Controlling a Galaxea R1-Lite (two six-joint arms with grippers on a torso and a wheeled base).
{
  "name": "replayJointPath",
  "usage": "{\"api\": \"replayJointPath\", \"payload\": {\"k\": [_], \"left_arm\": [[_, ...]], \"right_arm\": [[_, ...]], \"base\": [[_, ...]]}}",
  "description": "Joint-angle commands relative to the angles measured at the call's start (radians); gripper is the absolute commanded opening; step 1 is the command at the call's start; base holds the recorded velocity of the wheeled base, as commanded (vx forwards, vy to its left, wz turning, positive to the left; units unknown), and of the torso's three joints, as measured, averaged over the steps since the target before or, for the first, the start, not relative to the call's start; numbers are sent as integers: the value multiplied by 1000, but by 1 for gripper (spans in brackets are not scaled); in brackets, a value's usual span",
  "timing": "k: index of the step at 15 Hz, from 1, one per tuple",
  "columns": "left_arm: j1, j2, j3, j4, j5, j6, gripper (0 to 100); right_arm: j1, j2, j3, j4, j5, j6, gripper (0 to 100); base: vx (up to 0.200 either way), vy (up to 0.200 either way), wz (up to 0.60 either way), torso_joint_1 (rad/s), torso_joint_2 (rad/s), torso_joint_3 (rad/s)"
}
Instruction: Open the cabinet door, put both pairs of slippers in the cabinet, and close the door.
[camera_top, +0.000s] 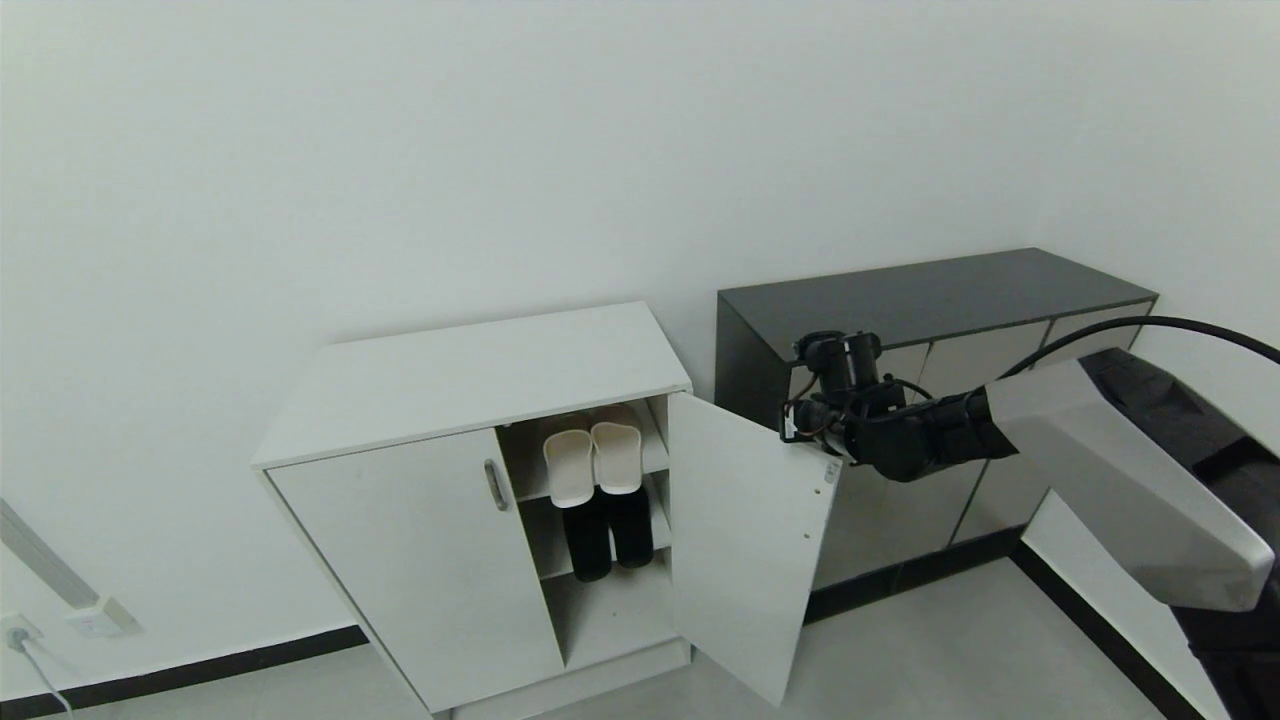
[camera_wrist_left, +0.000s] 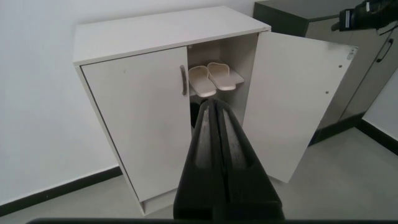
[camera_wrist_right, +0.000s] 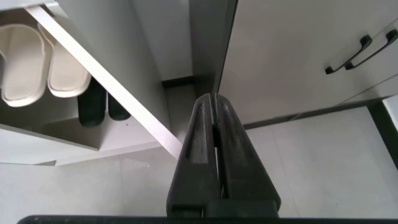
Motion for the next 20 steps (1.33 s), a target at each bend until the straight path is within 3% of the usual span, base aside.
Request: {"api": "replayJointPath", "payload": {"k": [1, 14, 20], "left_arm": [[0, 0, 0, 0, 0, 0, 0], [0, 0, 0, 0, 0, 0, 0], [0, 0, 0, 0, 0, 0, 0]], "right_arm": [[1, 7, 2, 0, 0, 0, 0], [15, 14, 54, 3, -8, 3, 0], [140, -93, 164, -2, -9, 39, 0]], "base": [[0, 0, 0, 0, 0, 0], [0, 0, 0, 0, 0, 0], [0, 0, 0, 0, 0, 0]]}}
